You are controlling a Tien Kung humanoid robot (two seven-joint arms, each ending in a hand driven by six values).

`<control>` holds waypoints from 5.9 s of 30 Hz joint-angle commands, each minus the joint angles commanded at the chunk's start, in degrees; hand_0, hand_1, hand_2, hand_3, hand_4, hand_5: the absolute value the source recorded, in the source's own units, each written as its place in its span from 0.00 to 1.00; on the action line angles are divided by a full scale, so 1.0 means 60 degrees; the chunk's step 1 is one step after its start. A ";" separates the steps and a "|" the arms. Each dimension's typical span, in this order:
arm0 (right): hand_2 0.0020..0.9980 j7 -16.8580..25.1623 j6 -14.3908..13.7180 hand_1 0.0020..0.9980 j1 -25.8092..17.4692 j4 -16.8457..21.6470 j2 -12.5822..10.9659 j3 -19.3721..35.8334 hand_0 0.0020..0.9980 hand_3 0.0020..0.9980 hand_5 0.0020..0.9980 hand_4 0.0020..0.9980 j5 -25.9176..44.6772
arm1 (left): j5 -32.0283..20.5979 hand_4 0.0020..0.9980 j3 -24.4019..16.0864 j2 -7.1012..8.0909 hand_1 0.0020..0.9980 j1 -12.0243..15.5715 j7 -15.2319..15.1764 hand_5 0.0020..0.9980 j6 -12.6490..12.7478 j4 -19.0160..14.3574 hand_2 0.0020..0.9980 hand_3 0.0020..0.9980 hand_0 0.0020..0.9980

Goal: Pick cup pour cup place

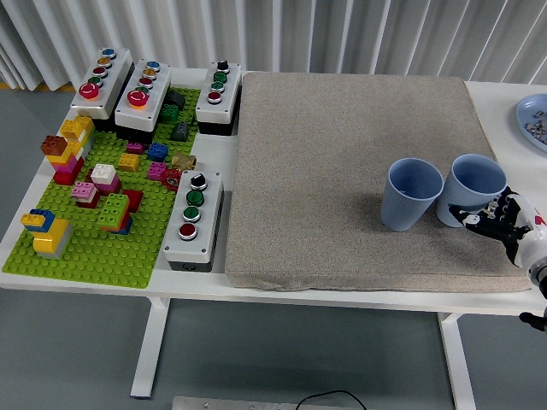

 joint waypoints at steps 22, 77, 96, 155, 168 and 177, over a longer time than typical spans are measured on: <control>0.90 -0.0337 0.0433 0.82 -0.0166 0.0301 -0.0380 0.0345 0.90 0.93 0.23 0.85 -0.0185 | 0.0089 0.49 -0.0109 -0.0001 0.73 -0.0014 -0.0004 0.93 0.0002 0.0000 0.75 0.63 0.70; 0.81 0.0490 -0.0733 0.80 0.1988 -0.0174 -0.0771 0.3211 0.88 0.86 0.25 0.85 0.0997 | -0.0348 0.49 0.0299 0.0196 0.73 -0.0004 -0.0082 0.93 -0.0010 0.0000 0.75 0.63 0.70; 0.77 0.1344 -0.0509 0.77 0.3654 -0.1251 0.0224 0.4038 0.84 0.83 0.56 0.84 0.3548 | -0.0399 0.49 0.0294 0.0110 0.73 -0.0154 -0.0097 0.93 -0.0010 0.0000 0.74 0.63 0.70; 0.71 0.1284 -0.0064 0.75 0.3209 -0.1702 0.0893 0.3816 0.84 0.75 0.85 0.73 0.2097 | -0.0505 0.49 0.0455 0.0103 0.73 -0.0181 -0.0116 0.93 -0.0009 -0.0016 0.74 0.63 0.70; 0.70 0.1208 -0.0225 0.75 0.3234 -0.1563 0.0846 0.3839 0.87 0.75 0.82 0.73 0.1888 | -0.0479 0.49 0.0438 0.0095 0.73 -0.0182 -0.0111 0.93 -0.0009 -0.0012 0.74 0.63 0.70; 0.70 0.1097 -0.0166 0.75 0.3273 -0.1566 0.0818 0.3838 0.87 0.75 0.82 0.72 0.1833 | -0.0492 0.49 0.0439 0.0100 0.73 -0.0182 -0.0108 0.93 -0.0008 -0.0014 0.74 0.63 0.70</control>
